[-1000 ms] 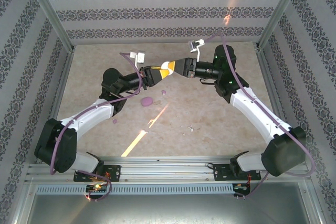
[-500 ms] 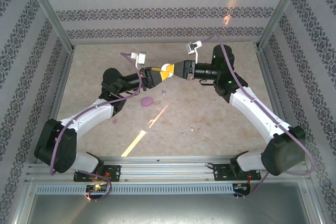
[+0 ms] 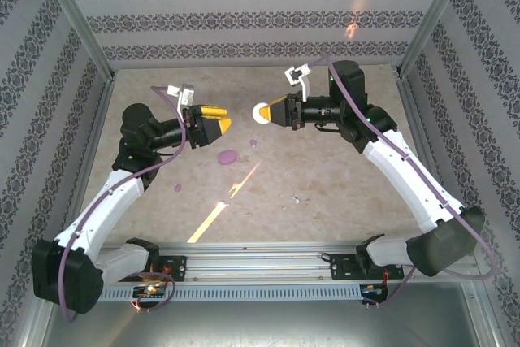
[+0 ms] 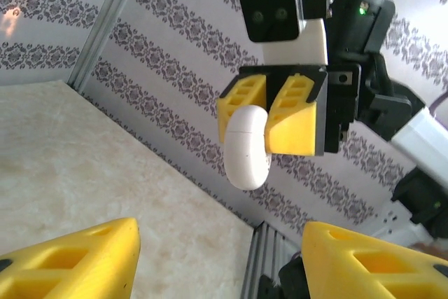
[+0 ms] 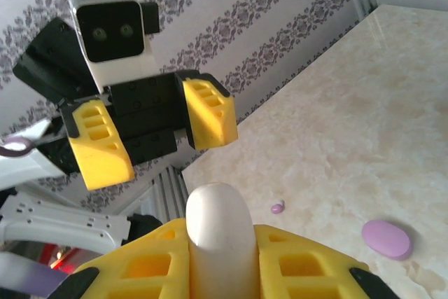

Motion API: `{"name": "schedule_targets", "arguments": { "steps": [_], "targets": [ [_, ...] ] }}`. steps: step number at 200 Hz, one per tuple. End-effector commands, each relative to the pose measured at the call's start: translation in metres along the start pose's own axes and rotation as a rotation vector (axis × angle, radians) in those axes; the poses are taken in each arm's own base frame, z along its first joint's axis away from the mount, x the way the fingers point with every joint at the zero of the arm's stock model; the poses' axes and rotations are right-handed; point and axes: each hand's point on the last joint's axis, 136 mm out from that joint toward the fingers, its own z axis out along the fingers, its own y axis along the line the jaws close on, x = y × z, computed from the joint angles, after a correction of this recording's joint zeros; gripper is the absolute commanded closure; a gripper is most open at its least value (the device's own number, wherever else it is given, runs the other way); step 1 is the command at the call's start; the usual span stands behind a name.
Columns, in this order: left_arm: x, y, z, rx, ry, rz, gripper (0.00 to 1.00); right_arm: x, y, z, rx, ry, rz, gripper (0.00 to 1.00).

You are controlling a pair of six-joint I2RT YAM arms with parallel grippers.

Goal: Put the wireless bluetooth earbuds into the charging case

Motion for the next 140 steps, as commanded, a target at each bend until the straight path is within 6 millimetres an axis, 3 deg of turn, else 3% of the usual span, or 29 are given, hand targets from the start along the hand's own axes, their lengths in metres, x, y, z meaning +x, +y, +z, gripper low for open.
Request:
{"name": "schedule_targets", "arguments": {
  "steps": [1, 40, 89, 140],
  "targets": [
    [0.010, -0.015, -0.003, 0.033, 0.050, 0.099, 0.38, 0.001, 0.012, 0.006, -0.027, 0.023, -0.099, 0.89],
    [0.012, -0.022, 0.011, 0.077, 0.041, 0.074, 0.41, 0.001, 0.020, 0.020, -0.088, 0.042, -0.100, 0.89],
    [0.009, -0.040, 0.027, 0.206, 0.018, 0.071, 0.43, 0.002, 0.024, 0.022, -0.113, 0.030, -0.094, 0.90],
    [0.019, -0.038, 0.040, 0.225, 0.032, 0.052, 0.57, 0.007, 0.025, 0.022, -0.123, 0.023, -0.072, 0.90]
  ]
}}
